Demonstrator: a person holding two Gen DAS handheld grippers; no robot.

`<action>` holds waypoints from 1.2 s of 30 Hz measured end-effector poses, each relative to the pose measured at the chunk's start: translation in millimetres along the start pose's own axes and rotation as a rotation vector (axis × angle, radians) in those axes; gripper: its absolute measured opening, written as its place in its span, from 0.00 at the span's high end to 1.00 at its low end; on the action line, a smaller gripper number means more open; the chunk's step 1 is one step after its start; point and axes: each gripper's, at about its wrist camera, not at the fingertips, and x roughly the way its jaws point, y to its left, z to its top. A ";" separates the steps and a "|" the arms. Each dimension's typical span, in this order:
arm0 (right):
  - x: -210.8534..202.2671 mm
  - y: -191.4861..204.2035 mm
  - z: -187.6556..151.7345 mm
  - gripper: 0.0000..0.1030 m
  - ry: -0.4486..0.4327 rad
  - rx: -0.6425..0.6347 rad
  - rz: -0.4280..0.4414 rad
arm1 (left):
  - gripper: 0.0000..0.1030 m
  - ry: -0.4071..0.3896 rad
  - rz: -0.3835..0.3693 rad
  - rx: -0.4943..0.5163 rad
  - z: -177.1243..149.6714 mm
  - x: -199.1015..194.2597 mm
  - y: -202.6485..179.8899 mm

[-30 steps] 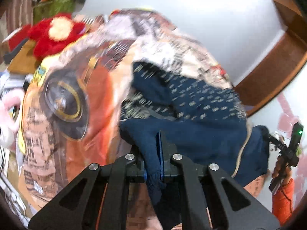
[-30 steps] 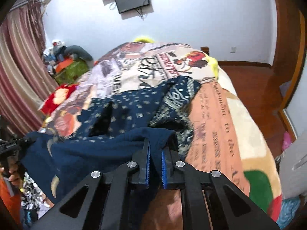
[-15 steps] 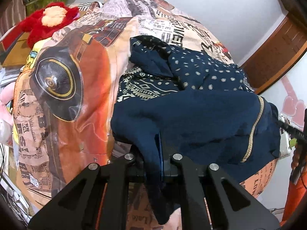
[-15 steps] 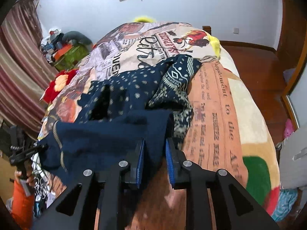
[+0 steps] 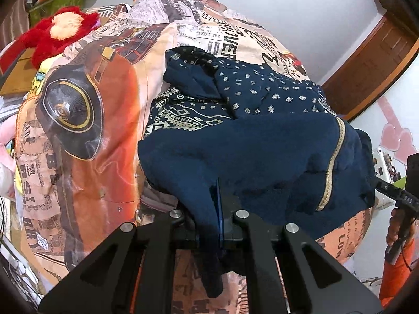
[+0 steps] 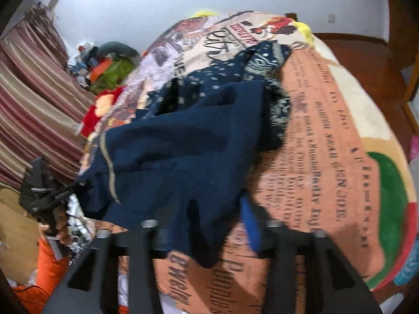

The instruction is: Fold large clothes

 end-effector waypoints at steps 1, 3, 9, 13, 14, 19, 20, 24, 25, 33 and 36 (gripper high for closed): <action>1.3 3.9 -0.4 0.51 -0.004 -0.021 -0.016 | 0.92 0.000 -0.002 0.000 -0.5 0.0 -1.8; 4.2 10.6 -2.8 0.51 -0.023 -0.064 -0.043 | 0.92 -0.007 -0.011 0.012 0.0 -3.3 -6.7; 8.0 13.2 -7.9 0.83 -0.062 -0.099 -0.088 | 0.92 -0.055 -0.042 0.064 9.8 -22.4 -27.9; -2.9 13.9 -6.7 0.92 -0.109 -0.116 -0.082 | 0.92 -0.100 -0.057 0.100 24.0 -37.2 -44.1; -7.3 15.0 -3.9 0.92 -0.128 -0.121 -0.079 | 0.92 -0.117 -0.069 0.105 31.3 -42.1 -48.6; -38.3 17.6 21.7 0.93 -0.239 -0.130 -0.047 | 0.92 -0.164 -0.173 0.075 69.4 -52.9 -56.7; -43.0 18.0 28.2 0.93 -0.259 -0.133 -0.044 | 0.92 -0.170 -0.191 0.062 78.3 -52.5 -56.7; -50.3 14.5 64.6 0.93 -0.316 -0.143 -0.050 | 0.92 -0.190 -0.216 -0.004 114.7 -41.5 -49.2; -48.4 12.6 72.7 0.93 -0.322 -0.142 -0.056 | 0.92 -0.189 -0.219 -0.037 126.3 -34.3 -42.9; 19.3 -21.8 150.0 0.93 -0.276 -0.105 -0.136 | 0.92 -0.121 -0.036 -0.162 185.0 52.3 10.5; 58.3 -40.1 174.9 0.93 -0.218 -0.079 -0.156 | 0.92 -0.051 0.050 -0.159 192.5 96.8 25.1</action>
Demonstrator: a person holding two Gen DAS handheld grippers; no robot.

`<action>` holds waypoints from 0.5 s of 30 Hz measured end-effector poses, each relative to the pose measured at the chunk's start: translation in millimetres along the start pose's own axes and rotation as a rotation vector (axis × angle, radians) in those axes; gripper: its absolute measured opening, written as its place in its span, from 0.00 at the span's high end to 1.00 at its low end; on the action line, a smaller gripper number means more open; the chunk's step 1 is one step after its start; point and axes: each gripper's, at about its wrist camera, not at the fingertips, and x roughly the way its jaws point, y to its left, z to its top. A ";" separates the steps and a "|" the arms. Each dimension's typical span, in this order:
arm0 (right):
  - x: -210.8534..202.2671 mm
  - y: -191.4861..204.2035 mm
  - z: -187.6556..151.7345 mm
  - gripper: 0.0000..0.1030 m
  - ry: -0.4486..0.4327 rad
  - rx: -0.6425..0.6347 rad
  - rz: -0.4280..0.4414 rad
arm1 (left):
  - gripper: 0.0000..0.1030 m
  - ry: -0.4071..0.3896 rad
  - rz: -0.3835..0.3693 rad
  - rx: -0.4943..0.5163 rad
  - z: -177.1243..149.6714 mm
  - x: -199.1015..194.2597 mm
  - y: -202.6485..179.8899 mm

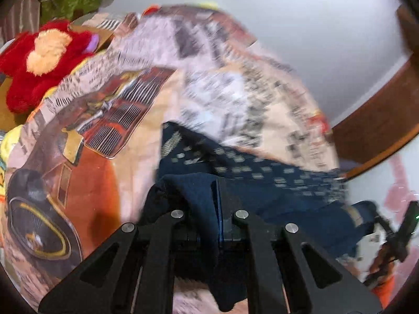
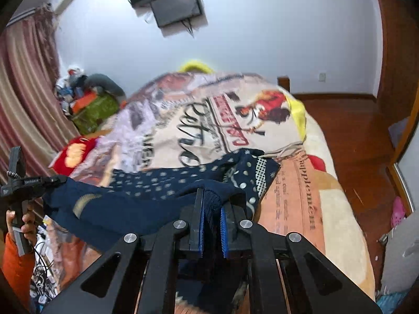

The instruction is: Fold large clothes

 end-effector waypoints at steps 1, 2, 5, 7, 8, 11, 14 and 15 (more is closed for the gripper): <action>14.7 -4.1 3.8 0.93 0.025 0.003 -0.001 | 0.92 0.029 0.018 0.002 1.1 17.2 4.1; 23.7 -6.5 5.5 0.93 0.039 0.006 -0.001 | 0.92 0.045 0.044 0.005 1.4 29.9 6.7; 56.1 -17.1 9.6 0.93 0.094 0.030 0.008 | 0.92 0.073 0.089 0.021 0.2 57.9 14.8; 73.1 -22.3 10.3 0.93 0.121 0.039 0.009 | 0.92 0.094 0.087 0.004 -2.1 72.9 22.5; 78.6 -23.2 9.8 0.93 0.128 0.033 0.006 | 0.91 0.098 0.092 0.008 -3.1 78.3 24.6; 90.8 -24.6 9.5 0.93 0.150 0.001 0.017 | 0.91 0.100 0.109 0.048 -3.8 82.7 22.9; 89.8 -24.2 13.6 0.93 0.170 -0.029 0.029 | 0.89 0.089 0.127 0.103 -3.6 72.9 13.6; 86.7 -24.3 15.7 0.93 0.180 -0.039 0.036 | 0.88 0.079 0.134 0.135 -4.0 65.5 9.1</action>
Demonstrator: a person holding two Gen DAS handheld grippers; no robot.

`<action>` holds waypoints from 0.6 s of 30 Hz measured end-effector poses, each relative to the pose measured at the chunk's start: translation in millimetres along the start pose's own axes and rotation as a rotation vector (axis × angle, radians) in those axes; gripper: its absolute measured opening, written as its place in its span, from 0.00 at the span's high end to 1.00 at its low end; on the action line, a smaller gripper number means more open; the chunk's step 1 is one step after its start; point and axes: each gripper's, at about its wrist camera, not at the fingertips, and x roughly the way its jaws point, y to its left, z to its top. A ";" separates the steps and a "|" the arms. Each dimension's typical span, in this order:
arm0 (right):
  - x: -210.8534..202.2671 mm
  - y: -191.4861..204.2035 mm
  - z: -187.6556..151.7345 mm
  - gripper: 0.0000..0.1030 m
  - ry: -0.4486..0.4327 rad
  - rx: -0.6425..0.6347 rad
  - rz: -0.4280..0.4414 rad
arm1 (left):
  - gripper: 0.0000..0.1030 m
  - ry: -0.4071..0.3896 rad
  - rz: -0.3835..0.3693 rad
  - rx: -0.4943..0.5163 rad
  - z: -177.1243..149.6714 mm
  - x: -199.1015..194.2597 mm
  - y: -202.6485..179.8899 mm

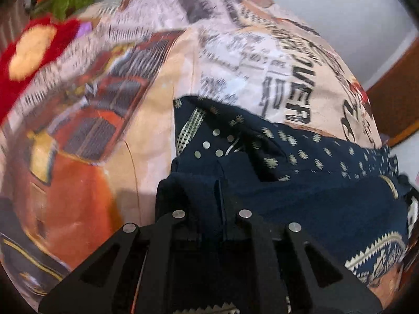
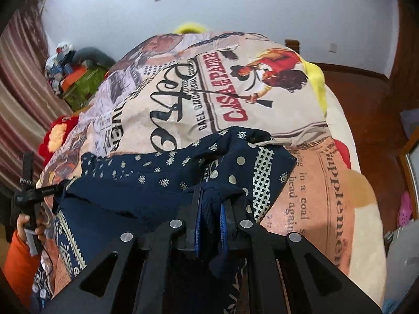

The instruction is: Fold large clothes

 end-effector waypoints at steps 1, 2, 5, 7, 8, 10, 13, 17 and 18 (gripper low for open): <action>-4.6 0.0 0.6 0.93 -0.001 -0.009 0.003 | 0.88 -0.009 0.007 0.028 -0.5 -8.9 -3.4; -9.9 1.2 0.6 0.93 -0.008 -0.020 0.004 | 0.87 -0.018 0.014 0.048 -0.7 -16.6 -6.3; -27.7 9.7 -1.0 0.92 -0.035 -0.067 -0.014 | 0.84 -0.049 0.027 0.096 -0.3 -42.5 -14.4; -42.0 18.5 -3.2 0.92 -0.054 -0.105 -0.041 | 0.83 -0.066 0.034 0.122 -0.3 -58.2 -21.1; -48.1 21.4 -4.3 0.92 -0.064 -0.116 -0.051 | 0.82 -0.074 0.036 0.132 0.1 -65.6 -23.3; -57.0 24.6 -5.2 0.92 -0.072 -0.122 -0.062 | 0.82 -0.086 0.040 0.141 2.1 -75.2 -27.8; -68.7 23.4 -4.2 0.92 -0.073 -0.096 -0.052 | 0.81 -0.085 0.063 0.173 1.1 -85.5 -34.3; -80.0 12.2 0.2 0.92 -0.076 -0.017 0.019 | 0.71 -0.013 0.041 0.162 3.8 -72.5 -30.0; -80.9 9.0 1.4 0.92 -0.072 0.003 0.037 | 0.71 0.001 0.042 0.148 4.6 -68.6 -26.8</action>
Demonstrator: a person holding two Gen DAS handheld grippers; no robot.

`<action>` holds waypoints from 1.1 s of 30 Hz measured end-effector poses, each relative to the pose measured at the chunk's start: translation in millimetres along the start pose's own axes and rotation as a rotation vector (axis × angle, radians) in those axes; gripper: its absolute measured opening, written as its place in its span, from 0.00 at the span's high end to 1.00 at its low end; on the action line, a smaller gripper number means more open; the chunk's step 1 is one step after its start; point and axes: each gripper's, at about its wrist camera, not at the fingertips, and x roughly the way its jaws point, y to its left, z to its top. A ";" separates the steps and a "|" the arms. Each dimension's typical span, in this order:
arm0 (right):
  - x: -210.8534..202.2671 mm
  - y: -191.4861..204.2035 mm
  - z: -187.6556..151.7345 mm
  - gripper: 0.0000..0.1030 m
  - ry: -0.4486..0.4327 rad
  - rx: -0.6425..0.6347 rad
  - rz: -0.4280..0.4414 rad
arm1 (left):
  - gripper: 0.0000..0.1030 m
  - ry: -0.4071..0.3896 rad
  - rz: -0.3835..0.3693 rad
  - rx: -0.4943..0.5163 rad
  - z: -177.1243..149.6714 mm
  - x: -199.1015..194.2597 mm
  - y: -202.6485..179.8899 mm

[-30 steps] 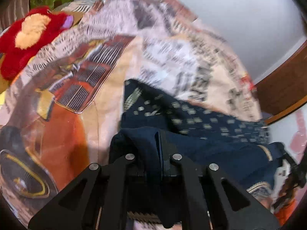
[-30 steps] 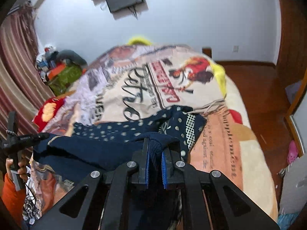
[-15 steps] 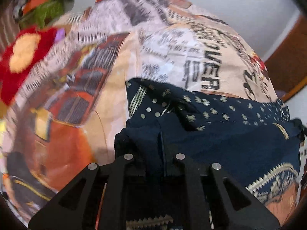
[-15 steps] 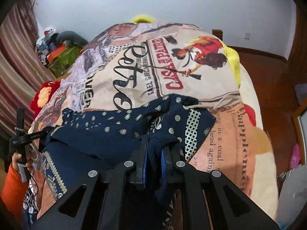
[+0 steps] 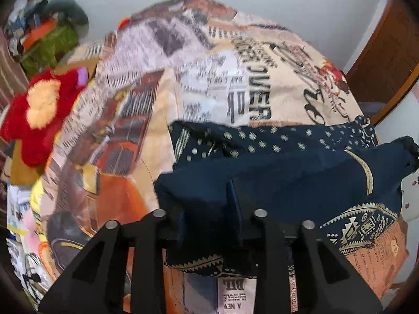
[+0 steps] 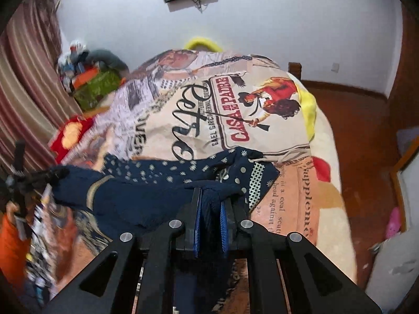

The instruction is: Fold large clothes

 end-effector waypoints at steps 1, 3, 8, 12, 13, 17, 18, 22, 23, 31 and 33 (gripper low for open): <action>-0.1 -2.2 0.4 0.92 0.006 0.015 0.010 | 0.70 0.012 0.003 -0.013 -1.1 2.8 2.5; 1.0 -4.2 -0.7 0.91 0.019 0.019 0.000 | 0.57 0.001 0.067 -0.039 -4.0 3.0 10.8; 1.1 8.4 -15.9 0.91 0.033 -0.107 -0.089 | 0.44 -0.114 0.123 -0.054 -14.2 -25.4 25.9; 2.2 22.6 -21.3 0.90 0.017 -0.212 -0.154 | 0.35 -0.169 0.078 0.043 -26.7 -47.7 -0.9; 2.3 25.0 -21.0 0.90 0.008 -0.223 -0.167 | 0.34 -0.176 0.063 0.059 -28.1 -49.6 -8.3; 7.8 35.2 -19.9 0.82 -0.038 -0.240 -0.205 | 0.28 -0.187 -0.046 0.197 -39.3 -42.7 -67.4; 11.6 37.2 -21.2 0.73 -0.045 -0.238 -0.210 | 0.28 -0.179 -0.063 0.222 -39.9 -37.9 -78.4; 16.9 50.4 -31.1 0.40 -0.099 -0.286 -0.241 | 0.28 -0.123 -0.055 0.335 -41.8 -5.5 -125.4; 16.5 53.9 -34.0 0.36 -0.119 -0.312 -0.256 | 0.28 -0.112 -0.032 0.347 -40.7 3.2 -133.4; -11.4 60.8 -33.9 0.28 -0.231 -0.359 -0.282 | 0.27 -0.110 0.010 0.289 -8.8 31.3 -132.5; -20.3 65.2 -31.7 0.20 -0.258 -0.359 -0.241 | 0.27 -0.099 0.036 0.267 4.9 39.9 -126.0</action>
